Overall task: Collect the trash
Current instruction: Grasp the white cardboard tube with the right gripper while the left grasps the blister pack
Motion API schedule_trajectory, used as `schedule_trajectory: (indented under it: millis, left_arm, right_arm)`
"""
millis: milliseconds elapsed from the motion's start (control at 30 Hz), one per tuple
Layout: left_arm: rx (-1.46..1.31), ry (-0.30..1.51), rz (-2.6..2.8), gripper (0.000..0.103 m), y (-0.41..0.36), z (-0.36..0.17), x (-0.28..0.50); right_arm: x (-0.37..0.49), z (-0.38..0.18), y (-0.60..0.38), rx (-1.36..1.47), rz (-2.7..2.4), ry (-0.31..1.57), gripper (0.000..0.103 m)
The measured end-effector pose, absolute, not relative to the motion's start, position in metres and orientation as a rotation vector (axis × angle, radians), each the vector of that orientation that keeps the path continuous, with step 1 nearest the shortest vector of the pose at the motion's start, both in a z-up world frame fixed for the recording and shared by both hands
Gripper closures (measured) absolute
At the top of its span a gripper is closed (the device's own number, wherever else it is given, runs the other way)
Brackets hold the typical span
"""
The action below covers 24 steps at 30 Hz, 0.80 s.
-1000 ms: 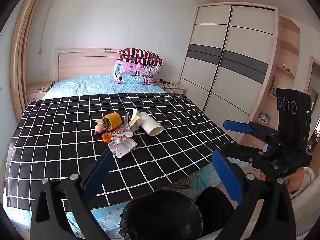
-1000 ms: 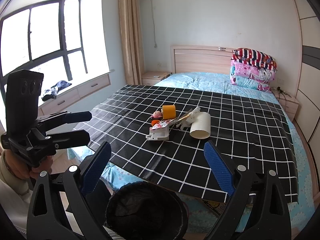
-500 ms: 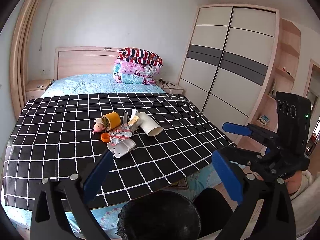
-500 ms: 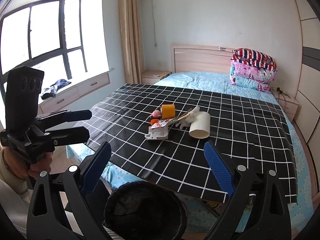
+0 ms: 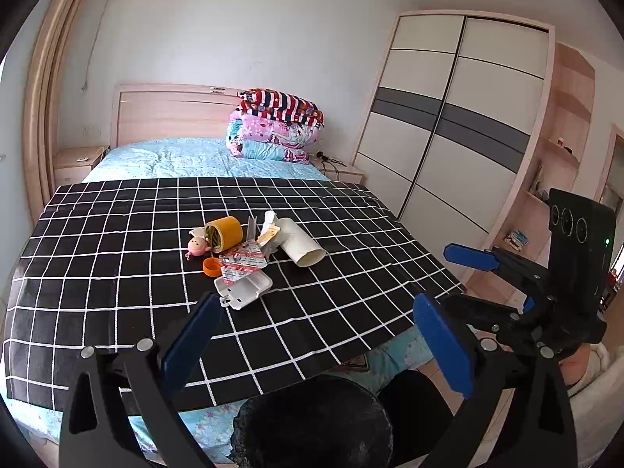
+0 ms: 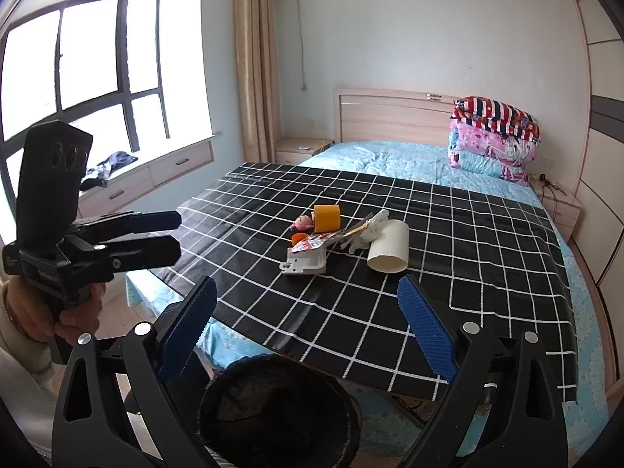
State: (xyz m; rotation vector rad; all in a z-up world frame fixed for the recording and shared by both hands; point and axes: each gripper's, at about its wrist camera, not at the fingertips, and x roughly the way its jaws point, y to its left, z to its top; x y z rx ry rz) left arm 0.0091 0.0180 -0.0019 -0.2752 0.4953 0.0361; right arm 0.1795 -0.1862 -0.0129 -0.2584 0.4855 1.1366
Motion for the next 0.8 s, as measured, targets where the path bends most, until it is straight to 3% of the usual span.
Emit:
schedule_trajectory:
  millis: [800]
  left_arm:
    - [-0.371, 0.603, 0.086, 0.008, 0.084, -0.039, 0.091]
  right_arm:
    - [0.253, -0.032, -0.122, -0.322, 1.083, 0.527, 0.009]
